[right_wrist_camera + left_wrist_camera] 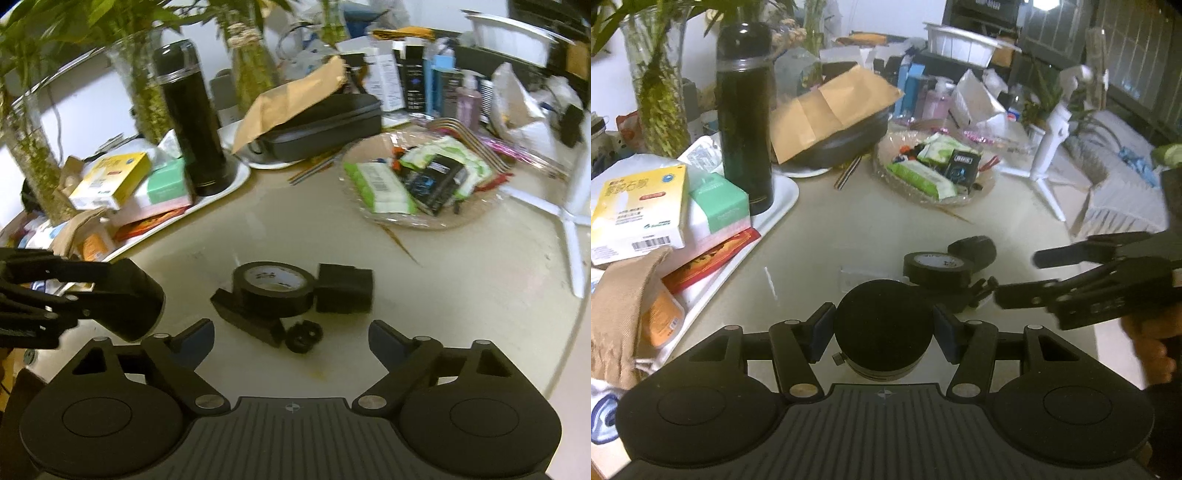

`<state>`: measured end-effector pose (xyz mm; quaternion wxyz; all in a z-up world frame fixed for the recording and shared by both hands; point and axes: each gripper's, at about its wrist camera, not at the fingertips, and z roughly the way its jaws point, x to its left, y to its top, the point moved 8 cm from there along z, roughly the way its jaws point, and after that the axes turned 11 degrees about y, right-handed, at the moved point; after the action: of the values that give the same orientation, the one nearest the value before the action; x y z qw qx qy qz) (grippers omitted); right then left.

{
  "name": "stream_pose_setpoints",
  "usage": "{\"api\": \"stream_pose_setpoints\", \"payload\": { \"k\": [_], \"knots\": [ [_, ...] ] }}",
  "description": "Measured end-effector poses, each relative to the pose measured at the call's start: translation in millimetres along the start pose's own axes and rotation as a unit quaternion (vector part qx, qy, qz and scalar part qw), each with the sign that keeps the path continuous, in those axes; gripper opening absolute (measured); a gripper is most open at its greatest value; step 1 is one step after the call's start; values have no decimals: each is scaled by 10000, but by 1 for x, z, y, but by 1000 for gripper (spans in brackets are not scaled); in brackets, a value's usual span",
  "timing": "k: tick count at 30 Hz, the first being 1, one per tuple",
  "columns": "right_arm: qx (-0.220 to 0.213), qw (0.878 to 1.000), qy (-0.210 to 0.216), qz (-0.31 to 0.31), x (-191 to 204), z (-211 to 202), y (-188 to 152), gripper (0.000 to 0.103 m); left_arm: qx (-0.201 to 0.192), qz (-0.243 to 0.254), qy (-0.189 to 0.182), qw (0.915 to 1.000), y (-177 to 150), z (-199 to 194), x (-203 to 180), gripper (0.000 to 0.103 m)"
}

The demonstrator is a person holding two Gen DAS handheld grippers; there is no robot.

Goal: Organize rigid objects
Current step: 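Grasp the small black ring piece with the right tool while the left tool holds the disc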

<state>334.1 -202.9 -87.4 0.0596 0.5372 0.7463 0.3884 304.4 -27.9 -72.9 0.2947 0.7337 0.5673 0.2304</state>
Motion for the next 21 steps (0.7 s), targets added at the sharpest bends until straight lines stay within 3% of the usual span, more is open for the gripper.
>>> {"api": "stream_pose_setpoints", "payload": {
  "k": [7, 9, 19, 21],
  "knots": [
    [389, 9989, -98, -256, -2, 23, -5, 77, -106, -228, -60, 9997, -2, -14, 16, 56],
    [482, 9985, -135, -225, -2, 28, -7, 70, -127, -268, -77, 9995, -2, -18, 19, 56],
    [843, 9950, -374, -390, -6, 56, -10, 60, -219, -346, -100, 9991, -5, -27, 29, 56],
    [883, 9945, -395, -395, -7, 59, -10, 53, -223, -365, -95, 9990, -6, -27, 31, 56]
  ]
}}
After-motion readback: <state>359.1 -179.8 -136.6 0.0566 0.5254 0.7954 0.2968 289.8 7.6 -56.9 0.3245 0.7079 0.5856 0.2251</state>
